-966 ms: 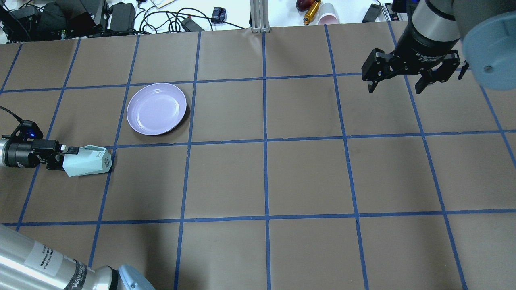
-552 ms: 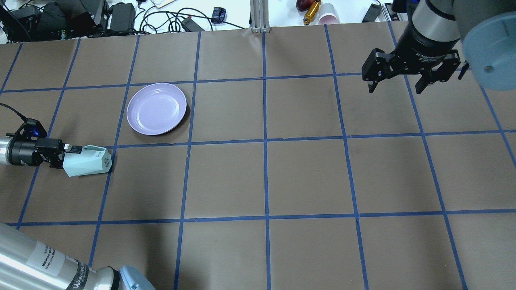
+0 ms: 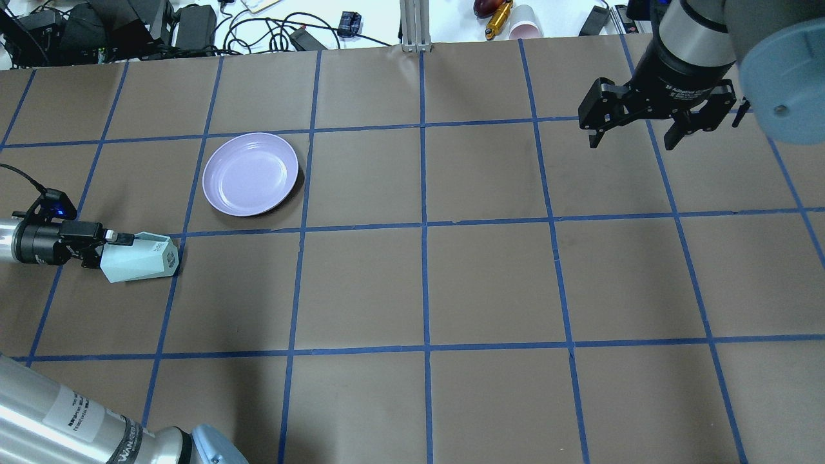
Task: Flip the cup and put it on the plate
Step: 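Close the left gripper on the cup rim and tilt it upright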
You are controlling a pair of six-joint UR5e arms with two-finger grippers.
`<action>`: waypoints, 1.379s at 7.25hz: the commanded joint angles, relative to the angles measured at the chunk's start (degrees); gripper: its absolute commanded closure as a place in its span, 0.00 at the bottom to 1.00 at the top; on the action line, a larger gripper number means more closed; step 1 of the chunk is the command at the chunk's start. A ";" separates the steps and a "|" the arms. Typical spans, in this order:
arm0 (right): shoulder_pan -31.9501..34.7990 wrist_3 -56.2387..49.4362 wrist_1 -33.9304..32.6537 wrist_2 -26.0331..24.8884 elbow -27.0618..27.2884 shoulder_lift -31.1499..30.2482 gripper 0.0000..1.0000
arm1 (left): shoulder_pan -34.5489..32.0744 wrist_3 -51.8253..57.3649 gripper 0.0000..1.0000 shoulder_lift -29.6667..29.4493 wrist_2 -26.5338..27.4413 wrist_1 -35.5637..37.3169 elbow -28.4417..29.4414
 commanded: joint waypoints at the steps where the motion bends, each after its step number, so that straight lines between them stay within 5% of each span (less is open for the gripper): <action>1: 0.00 0.00 0.00 0.00 0.00 -0.02 0.00 | -0.01 0.28 0.06 0.00 0.05 0.03 0.00; 5: 0.00 0.00 0.00 0.09 0.00 -0.02 0.00 | 0.08 0.98 0.98 -0.09 -0.12 0.30 0.00; 10: 0.00 0.00 0.00 0.00 0.00 0.06 0.00 | 0.08 0.81 1.00 -0.09 -0.74 0.30 0.09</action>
